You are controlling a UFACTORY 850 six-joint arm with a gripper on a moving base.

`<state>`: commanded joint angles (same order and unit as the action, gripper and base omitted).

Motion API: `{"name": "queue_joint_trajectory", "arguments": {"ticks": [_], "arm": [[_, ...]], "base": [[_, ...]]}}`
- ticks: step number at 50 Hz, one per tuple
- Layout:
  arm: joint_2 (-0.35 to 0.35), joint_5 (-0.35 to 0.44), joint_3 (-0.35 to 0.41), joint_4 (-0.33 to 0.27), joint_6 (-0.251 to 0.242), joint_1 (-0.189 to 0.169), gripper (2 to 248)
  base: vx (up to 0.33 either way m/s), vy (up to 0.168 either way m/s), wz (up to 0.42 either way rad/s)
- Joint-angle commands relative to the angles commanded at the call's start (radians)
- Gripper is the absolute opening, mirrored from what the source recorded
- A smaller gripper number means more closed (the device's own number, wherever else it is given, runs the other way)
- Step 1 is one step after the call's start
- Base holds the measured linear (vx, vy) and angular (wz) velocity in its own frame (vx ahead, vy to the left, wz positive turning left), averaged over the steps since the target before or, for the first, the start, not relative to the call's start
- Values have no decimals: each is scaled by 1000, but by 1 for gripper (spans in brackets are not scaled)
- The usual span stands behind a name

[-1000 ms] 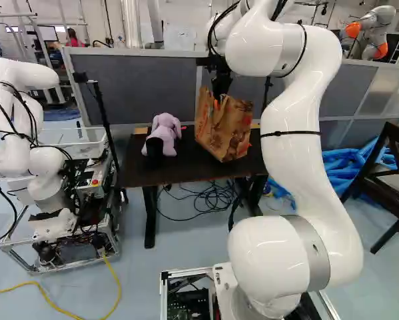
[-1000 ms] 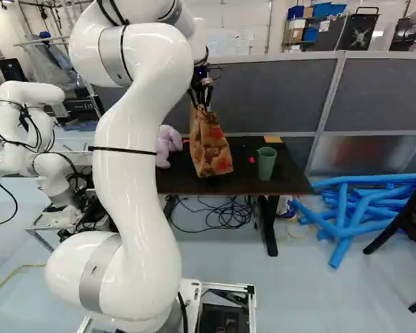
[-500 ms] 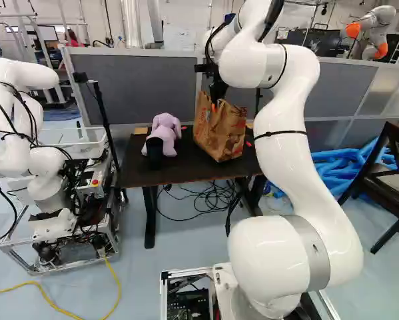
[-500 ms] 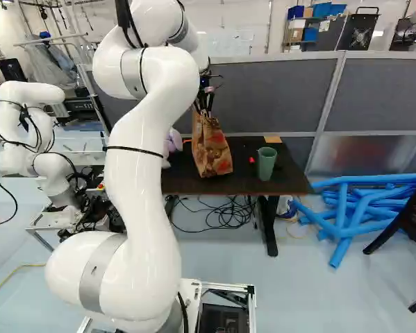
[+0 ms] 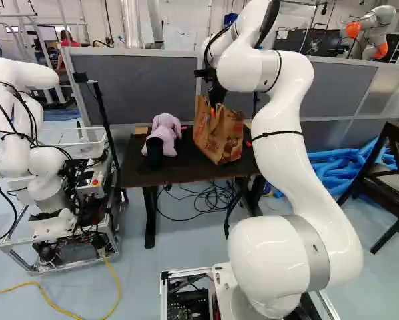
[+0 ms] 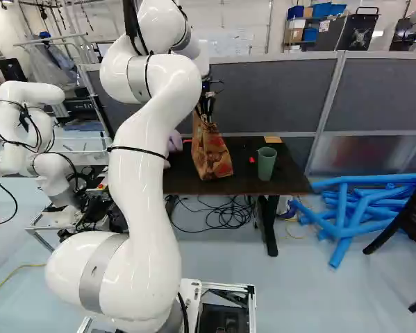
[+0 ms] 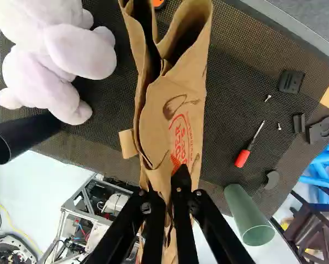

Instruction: Pick up the bag on the ground and place it on the table

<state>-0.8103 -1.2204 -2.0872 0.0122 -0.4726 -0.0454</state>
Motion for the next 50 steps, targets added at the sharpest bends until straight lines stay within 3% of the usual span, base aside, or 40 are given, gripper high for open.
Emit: {"name": "queue_joint_trajectory", "arguments": {"ticks": [9, 10, 15, 16, 20, 21, 25, 26, 30, 31, 36, 37, 41, 42, 50], "arm": [[0, 0, 0, 0, 0, 0, 24], [0, 0, 0, 0, 0, 0, 53], [0, 0, 0, 0, 0, 0, 53], [0, 0, 0, 0, 0, 0, 87], [0, 0, 0, 0, 0, 0, 87], [0, 0, 0, 0, 0, 0, 121], [0, 0, 0, 0, 0, 0, 121], [0, 0, 0, 0, 0, 0, 157], [0, 0, 0, 0, 0, 0, 157], [0, 0, 0, 0, 0, 0, 193], [0, 0, 0, 0, 0, 0, 193], [0, 0, 0, 0, 0, 0, 230], [0, 0, 0, 0, 0, 0, 230], [0, 0, 0, 0, 0, 0, 247], [0, 0, 0, 0, 0, 0, 247]], "base": [[0, 0, 0], [0, 0, 0], [0, 0, 0], [0, 0, 0], [0, 0, 0], [0, 0, 0], [0, 0, 0], [0, 0, 0], [0, 0, 0], [0, 0, 0], [0, 0, 0], [0, 0, 0], [0, 0, 0], [0, 0, 0], [0, 0, 0]]}}
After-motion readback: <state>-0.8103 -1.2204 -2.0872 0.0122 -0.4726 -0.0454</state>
